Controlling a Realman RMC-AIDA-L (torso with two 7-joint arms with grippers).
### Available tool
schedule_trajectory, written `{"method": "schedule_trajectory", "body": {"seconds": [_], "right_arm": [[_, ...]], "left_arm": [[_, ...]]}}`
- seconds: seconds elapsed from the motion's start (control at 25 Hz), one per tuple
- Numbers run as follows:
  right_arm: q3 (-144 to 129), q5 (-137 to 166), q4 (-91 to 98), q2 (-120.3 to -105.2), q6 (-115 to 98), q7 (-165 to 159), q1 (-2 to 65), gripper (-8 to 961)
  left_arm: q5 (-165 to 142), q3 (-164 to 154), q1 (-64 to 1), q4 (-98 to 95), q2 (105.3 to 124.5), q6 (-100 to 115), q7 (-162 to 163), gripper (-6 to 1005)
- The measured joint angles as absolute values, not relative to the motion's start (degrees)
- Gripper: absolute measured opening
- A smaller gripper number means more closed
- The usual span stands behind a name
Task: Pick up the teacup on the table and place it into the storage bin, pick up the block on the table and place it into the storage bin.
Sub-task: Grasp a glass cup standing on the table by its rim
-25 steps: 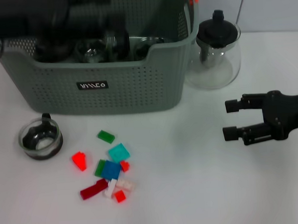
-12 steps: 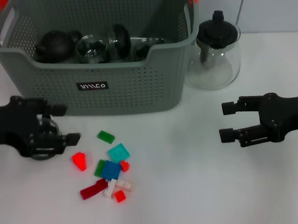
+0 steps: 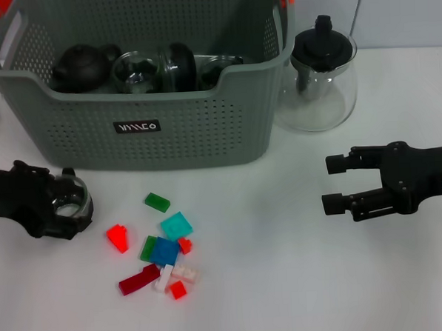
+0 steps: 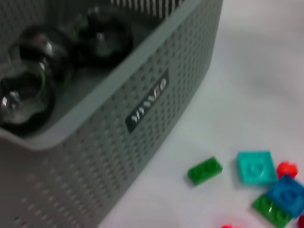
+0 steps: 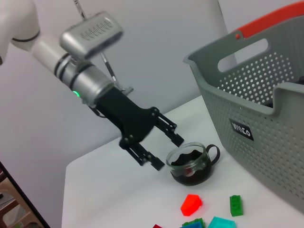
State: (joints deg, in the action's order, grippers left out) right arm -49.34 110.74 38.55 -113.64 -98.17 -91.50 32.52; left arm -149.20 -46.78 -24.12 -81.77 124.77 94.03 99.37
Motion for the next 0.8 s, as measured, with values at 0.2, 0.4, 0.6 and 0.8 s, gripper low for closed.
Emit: {"method": "schedule_trajectory", "body": {"seconds": [0.2,0.4,0.6,0.8], "right_arm": [[-49.2,110.7,38.2,-113.73,-98.2,-91.5,32.5,945],[-49.1,110.7,38.0,-113.73,-98.0,-91.4,32.5,945],[-49.0,110.7,38.0,-113.73,-97.8,-91.4,32.5,945],[-49.0,110.7,38.0,-113.73,-97.6,-91.4,32.6,944]], "left_arm": [[-154.7,-51.3,-25.3,-80.0,124.80,90.5,101.8,738],[-159.2,-55.4,-25.5,-78.1,124.80,86.8,104.9,738],[-161.8,-58.7,-26.0,-76.3,124.80,85.0,107.2,738],[-162.1,-59.8,-26.4,-75.2,124.80,84.6,108.5,737]]}}
